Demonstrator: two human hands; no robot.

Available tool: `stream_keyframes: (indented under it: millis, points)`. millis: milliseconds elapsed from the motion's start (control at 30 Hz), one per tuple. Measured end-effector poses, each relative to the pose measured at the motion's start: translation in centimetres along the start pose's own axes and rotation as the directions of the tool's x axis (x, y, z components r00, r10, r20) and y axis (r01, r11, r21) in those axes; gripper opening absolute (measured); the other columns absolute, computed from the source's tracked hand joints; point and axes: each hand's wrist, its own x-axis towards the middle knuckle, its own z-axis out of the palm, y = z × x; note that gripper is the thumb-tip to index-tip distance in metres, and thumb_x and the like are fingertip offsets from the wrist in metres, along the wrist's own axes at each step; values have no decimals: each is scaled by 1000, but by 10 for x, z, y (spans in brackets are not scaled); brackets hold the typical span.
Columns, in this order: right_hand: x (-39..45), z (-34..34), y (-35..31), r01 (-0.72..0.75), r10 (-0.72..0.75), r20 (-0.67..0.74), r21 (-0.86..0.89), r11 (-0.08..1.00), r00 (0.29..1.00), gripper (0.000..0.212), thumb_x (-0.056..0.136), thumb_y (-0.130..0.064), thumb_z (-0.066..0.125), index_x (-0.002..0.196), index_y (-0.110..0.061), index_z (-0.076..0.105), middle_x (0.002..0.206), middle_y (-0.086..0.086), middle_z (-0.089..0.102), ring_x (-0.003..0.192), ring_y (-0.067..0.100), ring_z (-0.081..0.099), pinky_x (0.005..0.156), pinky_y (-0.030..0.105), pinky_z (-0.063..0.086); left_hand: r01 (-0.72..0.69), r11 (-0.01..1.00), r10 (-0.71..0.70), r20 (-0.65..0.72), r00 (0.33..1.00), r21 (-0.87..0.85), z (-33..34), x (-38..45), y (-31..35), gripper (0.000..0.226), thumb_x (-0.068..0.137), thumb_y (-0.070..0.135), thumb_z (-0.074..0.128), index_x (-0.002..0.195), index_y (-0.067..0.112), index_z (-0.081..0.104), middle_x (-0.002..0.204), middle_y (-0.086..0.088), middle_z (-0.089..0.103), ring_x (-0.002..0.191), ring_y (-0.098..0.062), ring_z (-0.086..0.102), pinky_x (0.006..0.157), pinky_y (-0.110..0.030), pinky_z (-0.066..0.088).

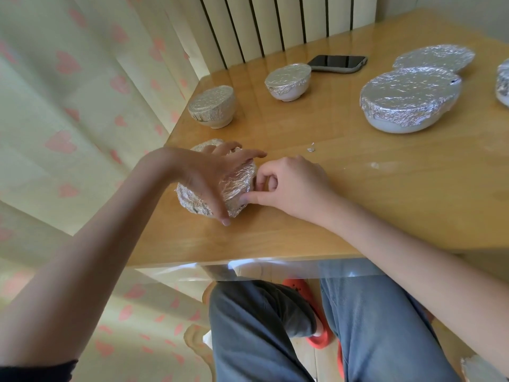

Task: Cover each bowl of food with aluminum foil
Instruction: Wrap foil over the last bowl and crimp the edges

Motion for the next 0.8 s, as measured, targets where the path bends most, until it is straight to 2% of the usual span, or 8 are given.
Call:
stream_keyframes:
  millis: [100, 200, 333, 467, 633, 733, 800]
  points:
    - [5, 2, 8, -22, 22, -7, 32, 999, 1000, 50, 58, -74, 68, 64, -25, 60, 60, -11, 57, 66, 11, 57, 64, 29, 45, -24, 999, 23, -35, 999, -31, 2, 2, -2, 125, 52, 45, 91, 133, 68, -1, 147, 21, 3, 144, -20, 5, 111, -52, 28]
    - [13, 1, 10, -6, 6, 25, 5, 1000, 1000, 52, 56, -75, 68, 57, -24, 56, 60, -9, 57, 67, 13, 55, 60, 28, 38, -34, 998, 31, -62, 998, -47, 4, 2, -4, 114, 52, 43, 90, 125, 70, 6, 144, 19, 7, 141, -20, 10, 106, -50, 33]
    - [20, -4, 11, 43, -38, 63, -83, 996, 997, 56, 57, -76, 65, 54, -22, 52, 62, -6, 58, 66, 12, 51, 56, 28, 30, -33, 999, 30, -82, 996, -40, 6, 3, -4, 112, 52, 43, 91, 123, 69, 8, 143, 20, 9, 139, -20, 13, 103, -49, 35]
    - [16, 1, 12, 131, -122, 49, -238, 962, 991, 60, 66, -80, 51, 62, -21, 58, 63, -5, 59, 69, 14, 54, 60, 28, 33, -38, 998, 34, -82, 996, -55, 6, 4, -4, 109, 52, 41, 91, 124, 68, 14, 142, 17, 11, 137, -20, 15, 99, -46, 36]
    - [6, -3, 15, 203, -195, 54, -253, 946, 979, 60, 60, -82, 54, 60, -22, 54, 58, -9, 56, 67, 12, 55, 64, 27, 37, -12, 998, 7, -90, 996, -59, 7, 3, -3, 108, 55, 38, 90, 125, 67, 13, 144, 16, 11, 137, -23, 15, 100, -49, 37]
    - [7, 1, 10, 211, -213, 28, -316, 925, 977, 59, 66, -79, 54, 57, -22, 46, 56, -8, 46, 70, 18, 54, 63, 28, 33, -9, 998, 4, -90, 996, -56, 7, 4, -3, 108, 55, 38, 90, 127, 66, 13, 145, 15, 11, 138, -23, 15, 100, -48, 35]
    - [10, 3, 8, 256, -267, 14, -335, 907, 964, 56, 71, -75, 54, 57, -21, 50, 60, -1, 53, 73, 24, 58, 63, 29, 29, -5, 999, 1, -82, 997, -54, 7, 4, -3, 109, 55, 38, 89, 127, 66, 13, 145, 15, 10, 138, -23, 15, 99, -46, 34]
